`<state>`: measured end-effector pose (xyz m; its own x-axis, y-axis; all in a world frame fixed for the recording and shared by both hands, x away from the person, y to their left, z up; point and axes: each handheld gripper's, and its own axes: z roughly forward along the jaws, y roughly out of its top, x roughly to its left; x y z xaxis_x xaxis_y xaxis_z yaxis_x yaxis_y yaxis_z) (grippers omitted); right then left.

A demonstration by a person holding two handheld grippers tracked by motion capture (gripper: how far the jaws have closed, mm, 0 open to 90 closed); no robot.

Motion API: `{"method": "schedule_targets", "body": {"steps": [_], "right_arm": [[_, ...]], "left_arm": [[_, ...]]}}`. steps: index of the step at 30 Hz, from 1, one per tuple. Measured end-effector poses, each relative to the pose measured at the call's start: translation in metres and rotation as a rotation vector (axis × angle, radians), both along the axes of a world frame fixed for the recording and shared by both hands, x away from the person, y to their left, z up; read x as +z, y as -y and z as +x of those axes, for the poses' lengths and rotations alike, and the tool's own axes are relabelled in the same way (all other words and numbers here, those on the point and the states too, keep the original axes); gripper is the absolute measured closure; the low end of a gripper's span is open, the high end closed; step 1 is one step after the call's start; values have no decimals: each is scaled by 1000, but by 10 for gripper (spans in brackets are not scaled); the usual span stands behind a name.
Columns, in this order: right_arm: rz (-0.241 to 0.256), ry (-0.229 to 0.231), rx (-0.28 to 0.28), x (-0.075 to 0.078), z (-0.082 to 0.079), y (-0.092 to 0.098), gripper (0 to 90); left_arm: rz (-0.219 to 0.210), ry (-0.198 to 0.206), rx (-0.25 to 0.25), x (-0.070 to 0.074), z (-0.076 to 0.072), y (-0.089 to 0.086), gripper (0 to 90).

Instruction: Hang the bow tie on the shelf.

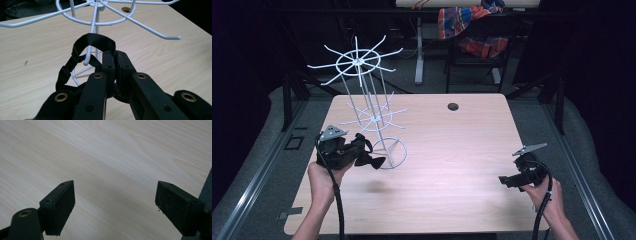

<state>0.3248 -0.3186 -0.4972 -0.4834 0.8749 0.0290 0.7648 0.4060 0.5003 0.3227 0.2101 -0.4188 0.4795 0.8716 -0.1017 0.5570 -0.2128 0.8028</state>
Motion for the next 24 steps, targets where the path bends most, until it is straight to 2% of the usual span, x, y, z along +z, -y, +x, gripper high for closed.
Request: {"method": "schedule_targets", "body": {"steps": [16,24], "right_arm": [[-7,-4,2,-1,0,-1,160],[-5,-11,4,-2,1,-1,160]], "left_arm": [[34,33,18,-3,5,9,865],[55,33,16,-5,8,12,863]]}}
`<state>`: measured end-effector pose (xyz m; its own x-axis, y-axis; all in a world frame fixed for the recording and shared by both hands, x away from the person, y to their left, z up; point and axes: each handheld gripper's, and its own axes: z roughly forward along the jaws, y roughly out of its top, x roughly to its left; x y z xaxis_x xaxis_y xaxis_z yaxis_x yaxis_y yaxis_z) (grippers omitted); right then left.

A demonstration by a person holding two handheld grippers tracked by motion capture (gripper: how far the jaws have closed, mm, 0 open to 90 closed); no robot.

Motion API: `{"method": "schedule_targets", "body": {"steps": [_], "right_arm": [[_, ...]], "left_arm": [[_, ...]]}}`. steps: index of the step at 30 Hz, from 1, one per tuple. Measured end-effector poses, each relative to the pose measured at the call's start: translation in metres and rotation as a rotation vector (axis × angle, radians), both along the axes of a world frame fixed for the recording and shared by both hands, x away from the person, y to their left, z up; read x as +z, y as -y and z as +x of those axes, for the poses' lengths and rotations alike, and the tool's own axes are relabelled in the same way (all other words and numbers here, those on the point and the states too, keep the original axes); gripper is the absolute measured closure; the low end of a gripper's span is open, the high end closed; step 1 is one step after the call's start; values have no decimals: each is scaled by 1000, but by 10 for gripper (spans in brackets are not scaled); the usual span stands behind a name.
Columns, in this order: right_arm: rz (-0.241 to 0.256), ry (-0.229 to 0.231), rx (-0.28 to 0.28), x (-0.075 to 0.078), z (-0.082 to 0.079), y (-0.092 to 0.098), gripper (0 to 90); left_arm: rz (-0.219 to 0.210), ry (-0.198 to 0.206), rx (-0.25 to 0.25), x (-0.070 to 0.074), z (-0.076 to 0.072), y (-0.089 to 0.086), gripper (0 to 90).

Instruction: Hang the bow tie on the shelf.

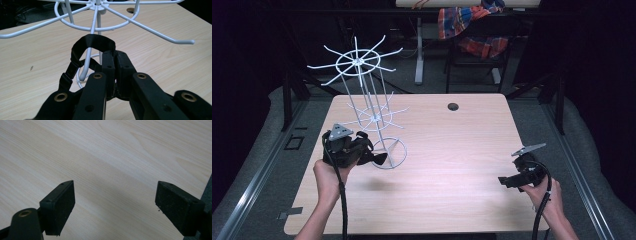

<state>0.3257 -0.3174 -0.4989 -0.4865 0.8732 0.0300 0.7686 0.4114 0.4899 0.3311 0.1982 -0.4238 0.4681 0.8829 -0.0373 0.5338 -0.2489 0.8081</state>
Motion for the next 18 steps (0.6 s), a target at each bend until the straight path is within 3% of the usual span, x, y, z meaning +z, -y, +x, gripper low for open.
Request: {"method": "schedule_targets", "body": {"steps": [18], "right_arm": [[11,4,-1,1,-1,-1,159]], "left_arm": [[0,-11,0,-3,-2,-3,773]]}}
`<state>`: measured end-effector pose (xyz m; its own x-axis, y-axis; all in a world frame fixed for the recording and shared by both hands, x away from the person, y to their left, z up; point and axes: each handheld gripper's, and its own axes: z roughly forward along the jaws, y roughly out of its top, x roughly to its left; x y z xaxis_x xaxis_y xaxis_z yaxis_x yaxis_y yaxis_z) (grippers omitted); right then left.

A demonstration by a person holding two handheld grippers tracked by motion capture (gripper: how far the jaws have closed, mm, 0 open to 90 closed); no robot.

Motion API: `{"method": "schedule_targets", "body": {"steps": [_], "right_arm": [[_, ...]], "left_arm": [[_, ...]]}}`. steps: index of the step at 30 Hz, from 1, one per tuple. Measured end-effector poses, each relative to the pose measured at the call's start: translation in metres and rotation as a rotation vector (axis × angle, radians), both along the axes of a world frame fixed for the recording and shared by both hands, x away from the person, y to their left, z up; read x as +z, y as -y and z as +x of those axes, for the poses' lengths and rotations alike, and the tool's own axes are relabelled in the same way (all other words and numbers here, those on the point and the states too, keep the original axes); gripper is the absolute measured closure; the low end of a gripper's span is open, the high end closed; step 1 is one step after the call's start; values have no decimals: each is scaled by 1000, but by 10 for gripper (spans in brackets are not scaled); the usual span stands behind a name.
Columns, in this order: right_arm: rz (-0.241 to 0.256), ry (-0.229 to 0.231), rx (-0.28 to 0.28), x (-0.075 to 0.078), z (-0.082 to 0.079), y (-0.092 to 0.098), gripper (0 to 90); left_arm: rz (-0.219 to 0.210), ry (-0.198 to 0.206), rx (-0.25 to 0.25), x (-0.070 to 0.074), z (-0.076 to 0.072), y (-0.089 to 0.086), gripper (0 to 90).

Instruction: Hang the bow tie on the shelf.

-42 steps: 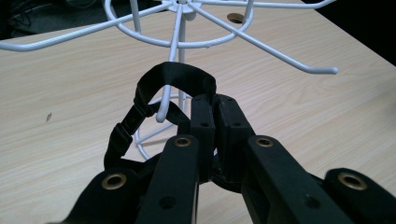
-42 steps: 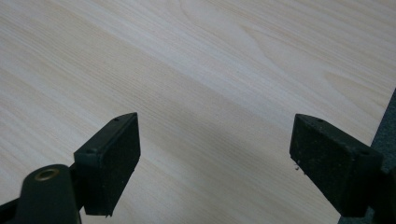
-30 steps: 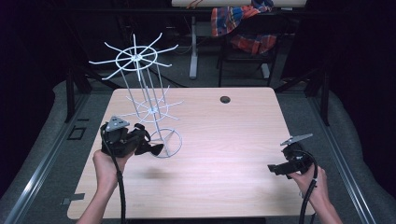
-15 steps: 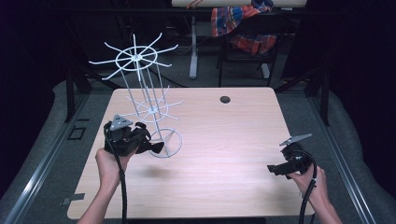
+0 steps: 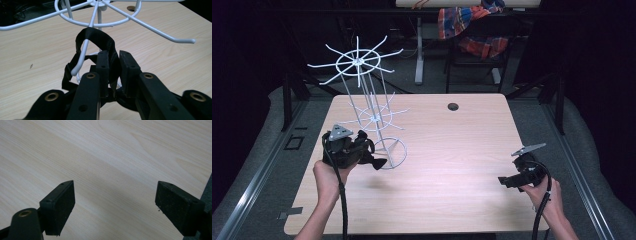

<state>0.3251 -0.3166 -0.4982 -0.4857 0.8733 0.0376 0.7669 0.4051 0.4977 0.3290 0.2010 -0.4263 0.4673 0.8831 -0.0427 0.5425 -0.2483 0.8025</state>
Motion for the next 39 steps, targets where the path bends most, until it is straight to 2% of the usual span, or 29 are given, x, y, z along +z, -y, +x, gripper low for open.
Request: {"method": "schedule_targets", "body": {"steps": [11,14,20,28,34,39], "right_arm": [[-7,1,-1,1,0,0,159],[-12,3,-2,1,-1,0,159],[-5,2,1,2,-1,1,157],[-9,3,4,1,-1,0,153],[-18,6,2,2,-2,-1,150],[-9,1,6,2,-2,-2,147]], "left_arm": [[4,-24,10,-4,-7,-6,655],[5,-37,13,-4,-10,-8,594],[11,-70,14,-6,-18,-14,417],[20,-83,21,-6,-30,-24,238],[24,-87,45,-10,-41,-35,158],[35,-102,62,-14,-49,-43,131]]}}
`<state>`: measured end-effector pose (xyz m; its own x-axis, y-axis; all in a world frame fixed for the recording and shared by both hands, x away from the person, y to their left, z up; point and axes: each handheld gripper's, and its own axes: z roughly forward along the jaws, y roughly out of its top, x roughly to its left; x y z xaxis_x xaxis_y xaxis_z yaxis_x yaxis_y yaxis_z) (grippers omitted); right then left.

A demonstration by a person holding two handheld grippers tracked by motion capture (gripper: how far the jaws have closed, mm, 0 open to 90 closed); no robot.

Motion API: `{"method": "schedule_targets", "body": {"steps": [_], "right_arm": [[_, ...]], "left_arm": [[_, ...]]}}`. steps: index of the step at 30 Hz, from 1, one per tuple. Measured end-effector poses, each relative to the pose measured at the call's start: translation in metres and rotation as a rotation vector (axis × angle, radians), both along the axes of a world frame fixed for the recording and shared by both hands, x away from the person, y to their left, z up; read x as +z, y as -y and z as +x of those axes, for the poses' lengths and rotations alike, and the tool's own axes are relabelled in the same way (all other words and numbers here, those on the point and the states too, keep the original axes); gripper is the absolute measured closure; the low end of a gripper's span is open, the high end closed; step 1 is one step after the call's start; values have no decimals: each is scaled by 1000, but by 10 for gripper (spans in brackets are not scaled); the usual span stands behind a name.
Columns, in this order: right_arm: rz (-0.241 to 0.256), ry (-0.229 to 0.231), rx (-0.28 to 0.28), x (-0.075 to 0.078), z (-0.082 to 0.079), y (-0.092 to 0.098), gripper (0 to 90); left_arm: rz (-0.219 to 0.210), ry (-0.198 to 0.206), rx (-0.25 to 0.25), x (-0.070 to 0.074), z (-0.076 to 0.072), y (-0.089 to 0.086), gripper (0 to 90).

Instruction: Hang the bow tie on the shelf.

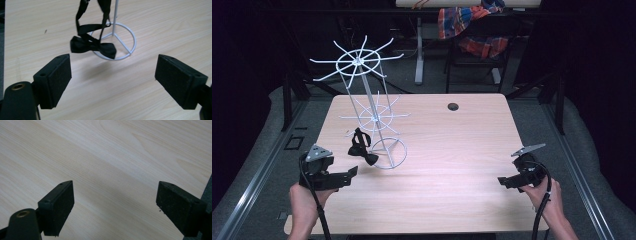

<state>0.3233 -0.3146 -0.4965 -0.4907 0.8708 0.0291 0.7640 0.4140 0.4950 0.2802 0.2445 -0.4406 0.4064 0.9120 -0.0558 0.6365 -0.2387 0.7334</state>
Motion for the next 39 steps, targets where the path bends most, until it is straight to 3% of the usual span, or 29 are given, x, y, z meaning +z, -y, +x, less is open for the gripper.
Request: {"method": "schedule_targets", "body": {"steps": [11,21,30,33,36,39], "right_arm": [[-15,-5,4,0,0,-1,146],[-12,-10,6,-1,0,-1,145],[-22,-22,16,-1,0,-2,145],[-22,-21,13,-2,0,-2,145],[-9,-33,21,-4,1,-3,145],[-13,-42,32,-5,2,-4,145]], "left_arm": [[21,-73,40,-18,-13,-20,70],[35,-136,56,-35,-18,-24,6],[42,-181,66,-47,-16,-28,1],[44,-208,66,-54,-14,-29,1],[47,-260,54,-59,-10,-30,1],[55,-271,46,-61,-8,-30,0]]}}
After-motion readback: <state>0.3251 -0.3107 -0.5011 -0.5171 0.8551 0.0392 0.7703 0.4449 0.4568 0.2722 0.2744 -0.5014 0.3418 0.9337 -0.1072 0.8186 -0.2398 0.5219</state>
